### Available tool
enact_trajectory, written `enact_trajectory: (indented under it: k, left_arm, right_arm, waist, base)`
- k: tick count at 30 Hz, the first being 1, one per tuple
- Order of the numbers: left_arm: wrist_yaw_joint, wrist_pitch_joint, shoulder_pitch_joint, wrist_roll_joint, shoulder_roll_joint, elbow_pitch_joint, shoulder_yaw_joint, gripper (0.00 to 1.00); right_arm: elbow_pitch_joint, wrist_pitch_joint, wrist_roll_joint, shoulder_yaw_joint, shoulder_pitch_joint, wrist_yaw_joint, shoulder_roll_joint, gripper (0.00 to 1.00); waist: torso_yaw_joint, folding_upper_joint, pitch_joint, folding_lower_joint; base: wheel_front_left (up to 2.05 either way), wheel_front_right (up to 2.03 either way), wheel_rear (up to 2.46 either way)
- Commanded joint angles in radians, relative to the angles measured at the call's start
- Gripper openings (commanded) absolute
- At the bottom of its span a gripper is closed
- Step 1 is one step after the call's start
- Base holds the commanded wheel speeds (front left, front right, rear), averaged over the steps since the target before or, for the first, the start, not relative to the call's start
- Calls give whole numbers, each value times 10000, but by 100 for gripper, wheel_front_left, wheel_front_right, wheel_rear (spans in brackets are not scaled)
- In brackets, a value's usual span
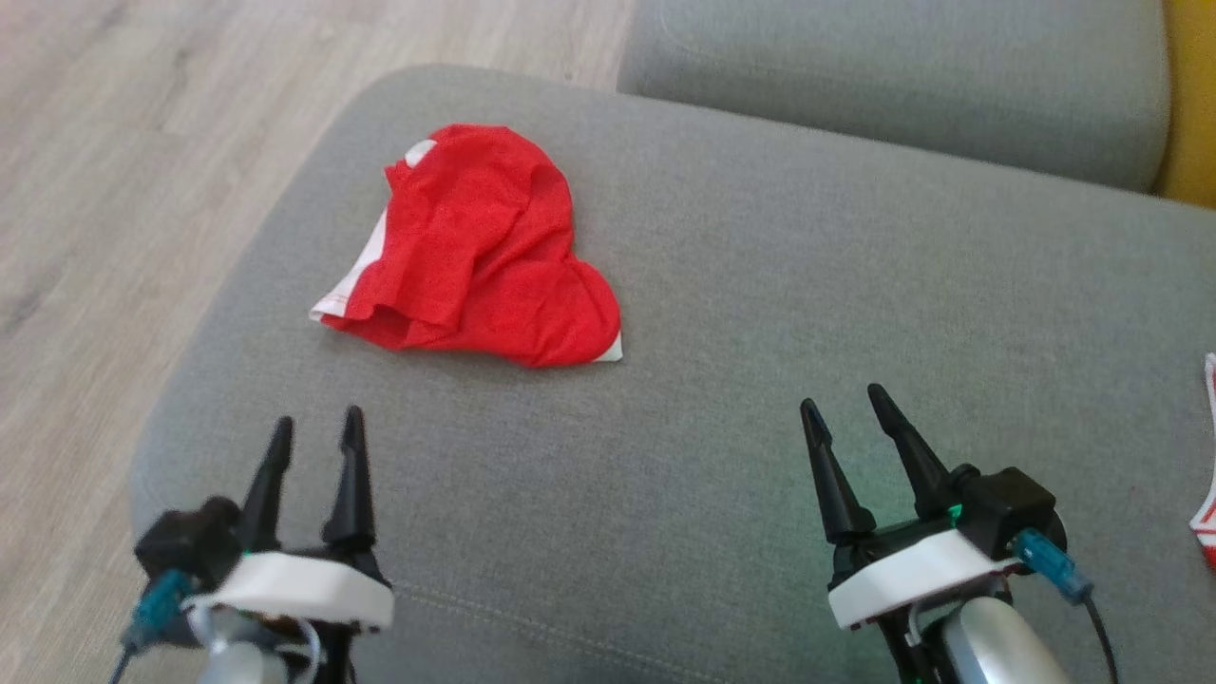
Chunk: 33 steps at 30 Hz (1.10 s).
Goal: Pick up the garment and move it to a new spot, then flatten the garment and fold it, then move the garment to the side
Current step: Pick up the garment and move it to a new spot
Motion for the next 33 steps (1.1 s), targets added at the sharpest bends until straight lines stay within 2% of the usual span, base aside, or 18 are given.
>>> enact_trajectory:
  k: [1,5,8,19,28,33]
  left_arm:
    - [-104,-53,-792,125,58,-209,511,100]
    - [-311,-53,-1573,219,350,476,834,100]
    - [-358,125,-2420,237,788,1384,952,100]
    - [-642,2399,-5379,-201,2382,4044,856,100]
    - [-731,3939,-6996,-730,2997,6043,153,100]
    - [-736,4266,-7674,-729,3337,7027,-100,100]
  right_arm:
    - [-321,-60,-137,162,-448,19,-22,100]
    - [-543,96,-421,-193,-641,19,-22,100]
    - [-811,219,-597,-529,-861,19,-22,100]
    - [-1736,719,-1215,-1009,-1407,19,-22,100]
    - [-2311,925,-1397,-1205,-1610,19,-22,100]
    - [-2441,926,-1390,-1166,-1672,19,-22,100]
  waist:
    - [-143,0,244,0]
    - [-404,0,750,0]
    - [-636,0,1201,0]
    - [-1547,0,2485,0]
    - [-2004,0,3213,0]
    - [-2270,0,3466,0]
  base:
    - [0,0,0]
    - [0,0,0]
    - [0,0,0]
    - [0,0,0]
    - [0,0,0]
    - [0,0,0]
